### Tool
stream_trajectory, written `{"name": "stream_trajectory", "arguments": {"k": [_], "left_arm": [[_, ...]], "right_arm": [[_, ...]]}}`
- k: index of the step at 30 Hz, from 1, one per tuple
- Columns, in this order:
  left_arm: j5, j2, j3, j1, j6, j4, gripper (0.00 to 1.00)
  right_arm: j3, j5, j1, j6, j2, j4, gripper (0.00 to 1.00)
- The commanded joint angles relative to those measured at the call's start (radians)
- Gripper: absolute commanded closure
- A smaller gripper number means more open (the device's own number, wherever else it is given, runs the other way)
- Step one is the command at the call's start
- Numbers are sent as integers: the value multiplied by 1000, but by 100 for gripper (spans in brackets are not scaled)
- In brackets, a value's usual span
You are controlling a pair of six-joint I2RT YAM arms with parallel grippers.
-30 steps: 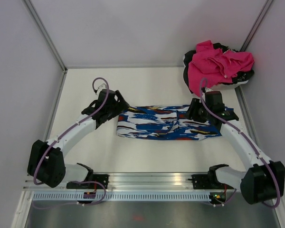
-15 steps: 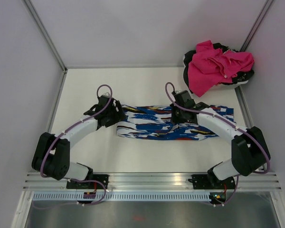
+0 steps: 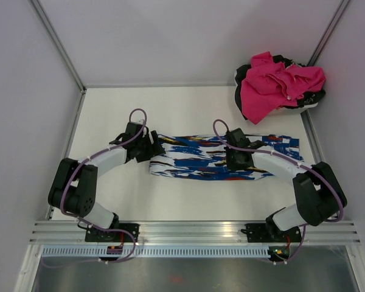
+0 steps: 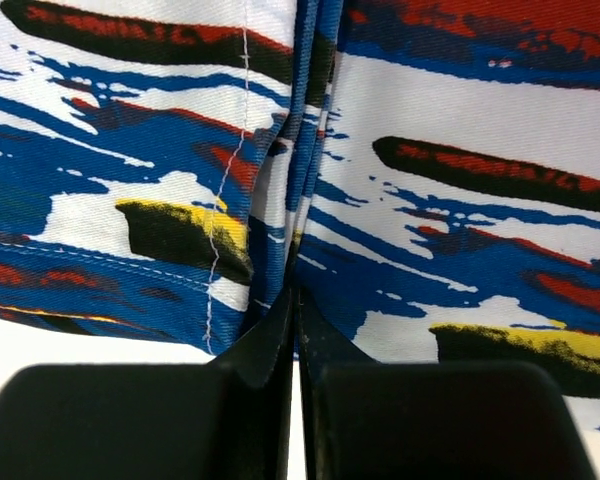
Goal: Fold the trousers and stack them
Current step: Fold the trousers
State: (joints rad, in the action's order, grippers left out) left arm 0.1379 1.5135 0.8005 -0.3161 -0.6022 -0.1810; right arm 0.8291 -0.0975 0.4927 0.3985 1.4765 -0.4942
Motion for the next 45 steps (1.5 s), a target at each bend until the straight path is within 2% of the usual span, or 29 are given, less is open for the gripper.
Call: {"name": "stream_trajectory", "arguments": {"k": [1, 4, 5, 6, 7, 8, 9, 10, 11, 15, 19, 23, 27, 32, 35, 40, 43, 45], "left_arm": [[63, 51, 0, 2, 50, 75, 17], [72, 94, -1, 2, 48, 86, 20], [71, 102, -3, 2, 48, 89, 26], [66, 109, -3, 2, 48, 90, 41], [63, 119, -1, 2, 50, 89, 49], [52, 120, 0, 5, 50, 81, 66], [51, 119, 2, 6, 53, 74, 73], [49, 110, 9, 8, 56, 66, 87], [30, 100, 14, 11, 58, 36, 98], [-7, 7, 26, 63, 132, -38, 98], [-27, -116, 61, 146, 211, -127, 98], [15, -255, 86, 250, 231, -176, 98], [35, -303, 190, 273, 255, -248, 98], [8, -297, 385, 314, 314, -414, 98], [23, -289, 453, 374, 337, -465, 98], [74, -237, 652, 384, 363, -592, 98], [86, -211, 767, 384, 384, -675, 98], [69, -179, 849, 384, 415, -745, 98]], "right_arm": [[63, -28, 1, -6, 1, -4, 94], [163, -62, 1, -27, -19, -87, 94], [192, -70, 3, -35, -40, -125, 94], [241, -79, 1, -39, -53, -139, 93], [263, -77, 1, -49, -67, -155, 93], [283, -73, 1, -50, -88, -161, 91], [312, -70, 1, -50, -97, -167, 91], [321, -68, 1, -44, -110, -176, 91], [327, -64, 1, -40, -116, -179, 91], [306, -2, 1, -15, -146, -159, 91], [225, 122, 20, 48, -170, -34, 91], [209, 104, 41, 92, -148, -4, 88], [241, 42, 41, 89, -117, -4, 83], [314, -99, 40, 66, -96, -81, 78], [303, -107, 38, 72, -116, -61, 73], [265, -171, 9, 97, -122, -101, 73], [190, -160, -38, 117, -168, -67, 73], [125, -99, -114, 132, -192, -44, 73]]}}
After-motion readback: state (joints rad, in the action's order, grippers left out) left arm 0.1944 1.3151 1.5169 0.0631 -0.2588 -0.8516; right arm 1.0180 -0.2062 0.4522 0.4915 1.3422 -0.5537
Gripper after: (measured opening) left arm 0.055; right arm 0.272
